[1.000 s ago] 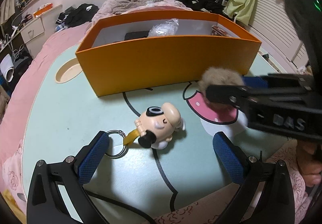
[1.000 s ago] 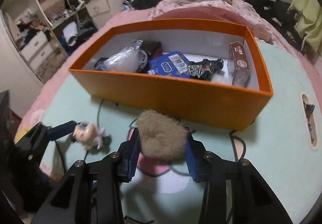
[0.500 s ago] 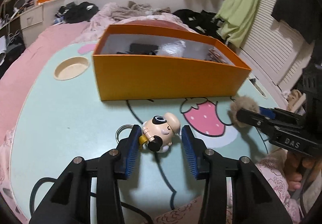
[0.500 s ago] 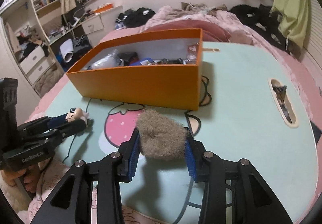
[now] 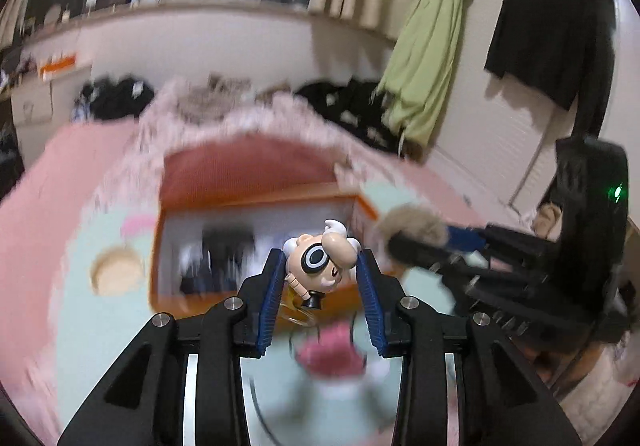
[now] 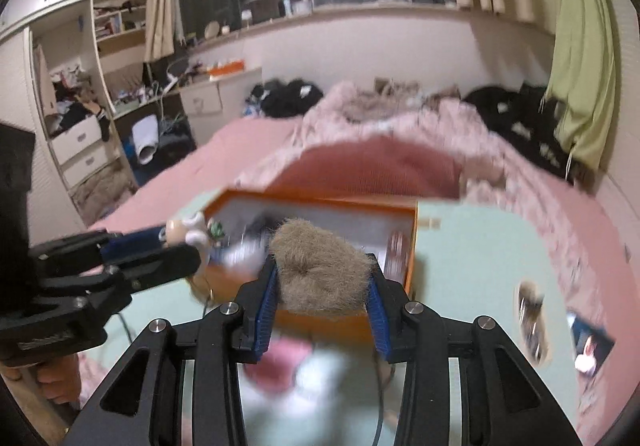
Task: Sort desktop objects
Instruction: 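Drop the keychain into the orange box with the left gripper while the right drops the brown ball in, then withdraw both open grippers from the box back over the table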
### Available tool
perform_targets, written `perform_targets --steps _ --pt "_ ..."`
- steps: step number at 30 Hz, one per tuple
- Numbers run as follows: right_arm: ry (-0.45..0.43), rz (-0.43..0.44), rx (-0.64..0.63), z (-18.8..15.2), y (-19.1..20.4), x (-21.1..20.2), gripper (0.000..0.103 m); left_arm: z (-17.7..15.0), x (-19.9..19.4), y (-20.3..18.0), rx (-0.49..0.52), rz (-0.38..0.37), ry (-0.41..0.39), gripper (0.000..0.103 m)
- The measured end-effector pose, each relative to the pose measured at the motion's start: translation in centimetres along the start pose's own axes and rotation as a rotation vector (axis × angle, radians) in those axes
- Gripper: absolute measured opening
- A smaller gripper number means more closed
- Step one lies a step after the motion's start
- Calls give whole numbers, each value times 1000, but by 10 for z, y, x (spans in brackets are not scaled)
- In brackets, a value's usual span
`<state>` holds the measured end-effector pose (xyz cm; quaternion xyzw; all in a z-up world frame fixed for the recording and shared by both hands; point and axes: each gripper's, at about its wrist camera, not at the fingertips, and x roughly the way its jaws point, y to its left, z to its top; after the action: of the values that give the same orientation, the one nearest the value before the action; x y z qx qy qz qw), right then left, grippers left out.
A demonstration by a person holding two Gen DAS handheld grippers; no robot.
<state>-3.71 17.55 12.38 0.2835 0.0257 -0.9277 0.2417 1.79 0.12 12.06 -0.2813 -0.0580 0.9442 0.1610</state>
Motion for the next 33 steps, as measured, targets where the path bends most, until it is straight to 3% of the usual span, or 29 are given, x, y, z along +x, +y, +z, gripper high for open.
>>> perform_targets --steps 2,4,6,7,9,10,12,13,15,20,25,28,33 --pt "2 -16 0 11 -2 14 40 19 11 0 8 18 -27 38" --pt "29 -39 -10 12 -5 33 44 28 36 6 3 39 10 39" --pt "111 -134 -20 4 -9 58 63 22 60 13 -18 86 75 40" --pt "157 -158 -31 -3 -12 70 66 16 71 19 -39 115 120 42" --pt "104 -217 -111 -16 -8 72 70 -4 89 31 -104 136 204 49" --pt "141 -239 -142 -23 -7 79 71 -13 95 33 -119 141 227 53" --pt "134 -205 -92 -26 -16 79 71 -21 94 28 -49 205 187 61" --pt "149 -173 -54 -26 -23 82 71 -22 91 30 -54 240 157 72" --pt "161 -144 -19 -28 -28 86 71 -22 93 35 -91 226 172 79" --pt "119 -169 -43 -32 -21 84 71 -23 91 34 -88 207 154 80" --pt "35 -144 -35 -22 -13 47 75 -17 66 30 -125 174 70 80" --pt "7 -142 -43 -25 -8 25 79 -14 48 18 -102 170 61 80" --pt "123 -128 -38 -58 -4 13 82 -39 39 1 -54 155 151 81"
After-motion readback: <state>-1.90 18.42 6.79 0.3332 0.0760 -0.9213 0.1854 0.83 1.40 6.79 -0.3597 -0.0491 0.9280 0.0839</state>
